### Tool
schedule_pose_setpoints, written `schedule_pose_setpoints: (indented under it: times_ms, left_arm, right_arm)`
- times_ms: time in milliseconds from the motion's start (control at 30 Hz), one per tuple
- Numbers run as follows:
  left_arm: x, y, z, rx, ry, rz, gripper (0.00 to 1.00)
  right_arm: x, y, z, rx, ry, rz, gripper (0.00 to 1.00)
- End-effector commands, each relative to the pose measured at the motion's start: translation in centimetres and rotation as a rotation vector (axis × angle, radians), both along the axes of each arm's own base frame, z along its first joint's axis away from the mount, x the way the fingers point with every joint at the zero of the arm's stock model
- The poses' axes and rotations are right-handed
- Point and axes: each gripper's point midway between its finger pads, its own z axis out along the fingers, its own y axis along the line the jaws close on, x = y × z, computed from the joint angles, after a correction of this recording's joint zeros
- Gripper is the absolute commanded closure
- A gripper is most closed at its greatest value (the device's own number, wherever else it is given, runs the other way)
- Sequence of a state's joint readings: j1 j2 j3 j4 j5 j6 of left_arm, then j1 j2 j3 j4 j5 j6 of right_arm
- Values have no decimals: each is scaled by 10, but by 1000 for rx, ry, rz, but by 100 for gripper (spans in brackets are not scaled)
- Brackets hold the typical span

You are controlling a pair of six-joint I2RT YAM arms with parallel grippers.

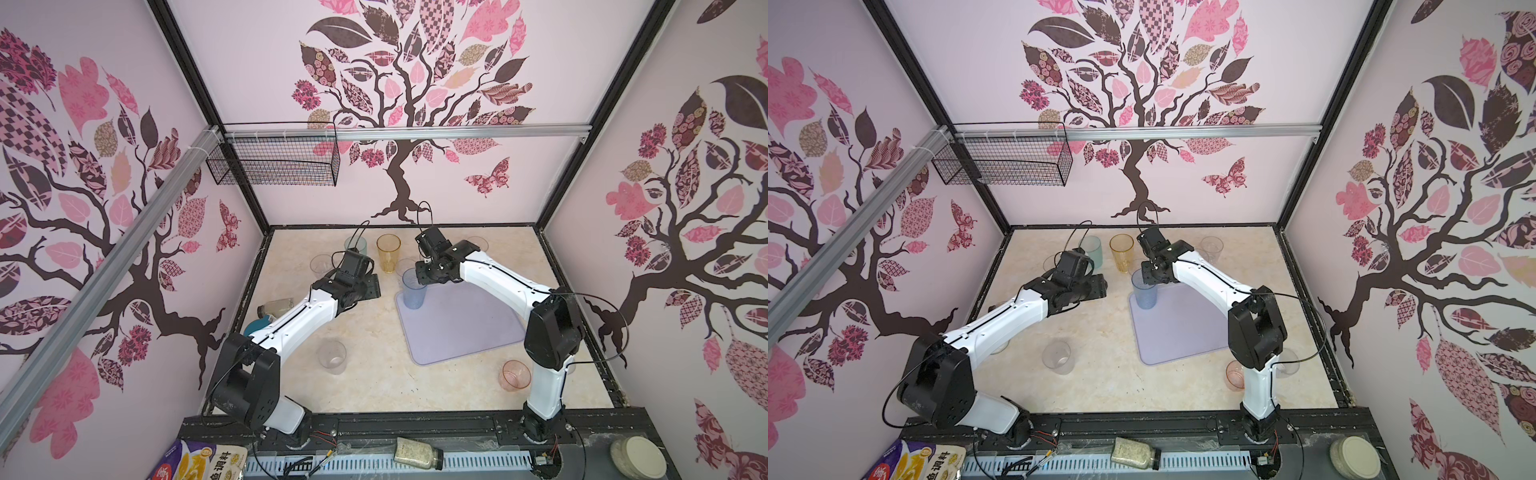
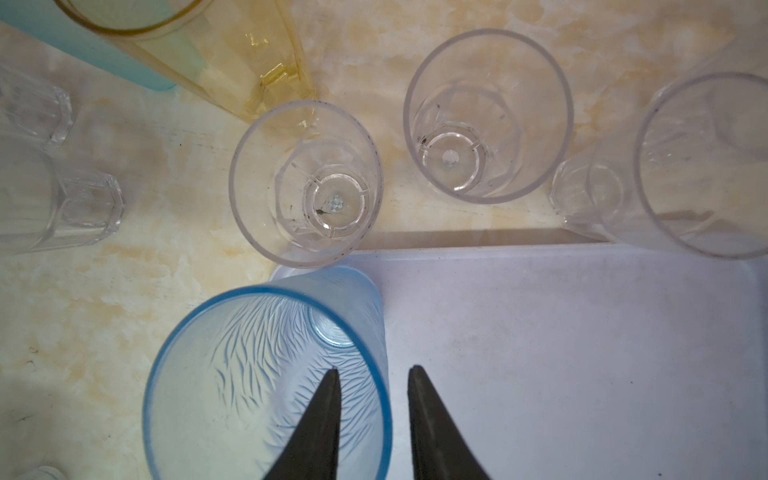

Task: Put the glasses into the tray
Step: 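Open the right gripper to release the light-blue glass upright on the tray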

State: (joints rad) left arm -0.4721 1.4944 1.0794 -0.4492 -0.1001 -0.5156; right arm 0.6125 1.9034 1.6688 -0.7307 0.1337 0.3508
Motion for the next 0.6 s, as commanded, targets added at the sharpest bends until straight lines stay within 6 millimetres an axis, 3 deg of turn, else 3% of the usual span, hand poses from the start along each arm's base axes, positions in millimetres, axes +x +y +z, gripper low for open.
schedule_pose_setpoints:
  times_ms: [0, 400, 567]
  left_arm:
    - [6, -6, 25, -26, -68, -20, 30]
    - [3, -3, 28, -21, -83, -19, 30]
    - [3, -3, 26, -21, -80, -22, 30]
  right_arm:
    - [3, 2, 19, 20, -28, 0, 65]
    - [3, -3, 25, 138, 8, -37, 58]
    - [4, 0, 10, 143, 41, -34, 58]
